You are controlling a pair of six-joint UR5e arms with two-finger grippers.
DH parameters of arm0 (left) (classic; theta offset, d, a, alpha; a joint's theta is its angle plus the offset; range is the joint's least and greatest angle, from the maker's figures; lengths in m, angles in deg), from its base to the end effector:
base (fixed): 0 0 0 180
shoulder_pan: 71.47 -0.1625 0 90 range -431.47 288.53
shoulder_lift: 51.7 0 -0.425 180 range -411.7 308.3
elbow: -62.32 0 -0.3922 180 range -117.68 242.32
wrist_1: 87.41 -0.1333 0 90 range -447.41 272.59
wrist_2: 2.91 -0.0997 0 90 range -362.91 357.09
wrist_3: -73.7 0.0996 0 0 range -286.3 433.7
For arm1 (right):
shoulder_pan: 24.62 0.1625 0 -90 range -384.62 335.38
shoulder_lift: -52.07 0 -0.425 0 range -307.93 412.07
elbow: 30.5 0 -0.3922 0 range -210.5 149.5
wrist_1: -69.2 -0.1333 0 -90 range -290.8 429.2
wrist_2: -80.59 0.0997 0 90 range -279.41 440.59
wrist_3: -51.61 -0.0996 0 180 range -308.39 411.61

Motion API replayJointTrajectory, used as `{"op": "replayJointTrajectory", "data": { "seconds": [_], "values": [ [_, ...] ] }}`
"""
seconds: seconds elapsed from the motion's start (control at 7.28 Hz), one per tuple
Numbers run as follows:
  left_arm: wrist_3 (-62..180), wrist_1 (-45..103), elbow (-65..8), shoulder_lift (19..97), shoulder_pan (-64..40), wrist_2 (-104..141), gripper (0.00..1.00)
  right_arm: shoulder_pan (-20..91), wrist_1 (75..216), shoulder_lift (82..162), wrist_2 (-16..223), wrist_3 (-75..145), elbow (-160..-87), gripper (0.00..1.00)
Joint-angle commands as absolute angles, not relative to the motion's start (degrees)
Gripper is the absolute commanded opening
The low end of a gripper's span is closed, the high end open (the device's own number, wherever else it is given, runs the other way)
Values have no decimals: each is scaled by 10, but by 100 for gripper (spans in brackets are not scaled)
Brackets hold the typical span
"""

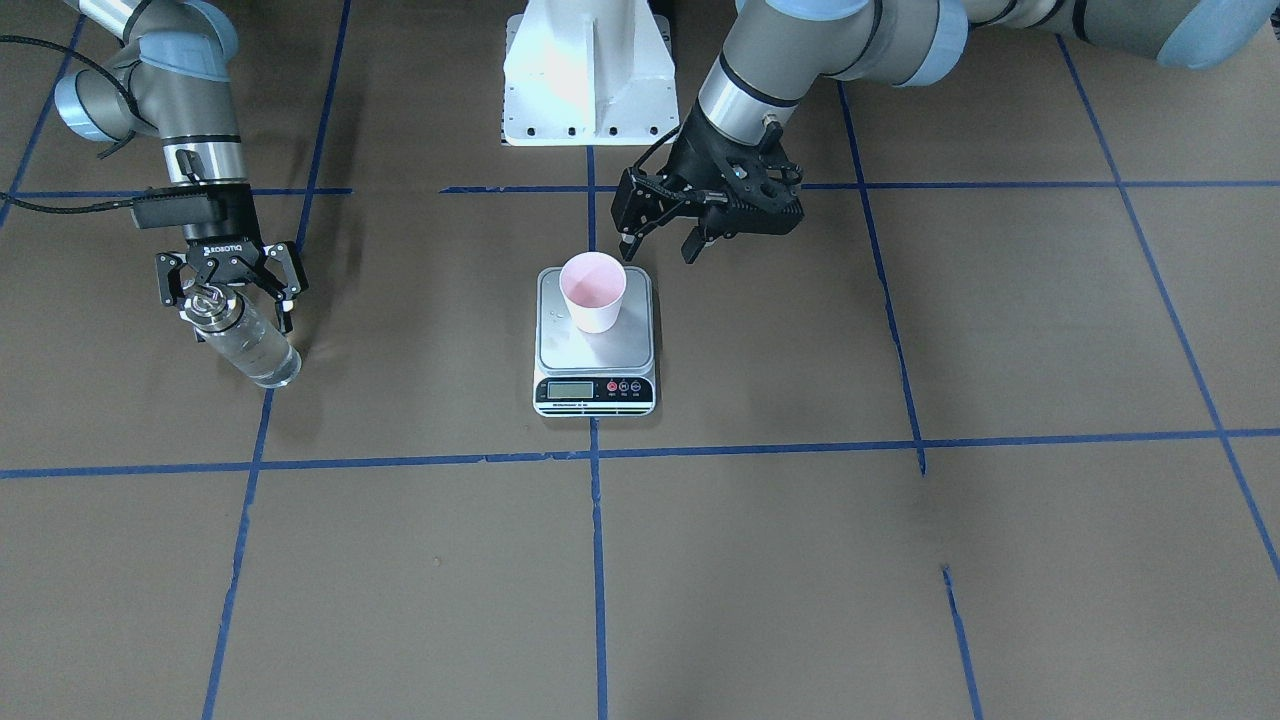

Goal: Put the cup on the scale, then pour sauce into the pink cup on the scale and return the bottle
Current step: 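Lift the sauce bottle upright with the right gripper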

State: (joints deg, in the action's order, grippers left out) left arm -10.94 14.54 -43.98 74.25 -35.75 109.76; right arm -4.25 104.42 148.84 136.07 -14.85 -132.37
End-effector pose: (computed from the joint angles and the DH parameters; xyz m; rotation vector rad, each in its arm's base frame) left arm 0.4445 -0.4366 0.1467 0.0571 1.1595 -0.2477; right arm -0.3667 -0.3385 0.5046 0.8836 -0.7336 0.2654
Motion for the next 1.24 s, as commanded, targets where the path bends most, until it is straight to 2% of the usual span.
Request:
{"op": "replayJointTrajectory", "data": {
  "seconds": [0.0, 0.96, 1.1],
  "values": [
    [-109, 146, -439, 742, -358, 1098, 77, -43, 1043, 1480, 1354, -148, -1310, 91],
    [-109, 145, -439, 742, -358, 1098, 77, -42, 1039, 1465, 1310, -149, -1310, 90],
    [-109, 145, -440, 742, -358, 1098, 77, -41, 1039, 1460, 1308, -149, -1310, 87]
  ]
}}
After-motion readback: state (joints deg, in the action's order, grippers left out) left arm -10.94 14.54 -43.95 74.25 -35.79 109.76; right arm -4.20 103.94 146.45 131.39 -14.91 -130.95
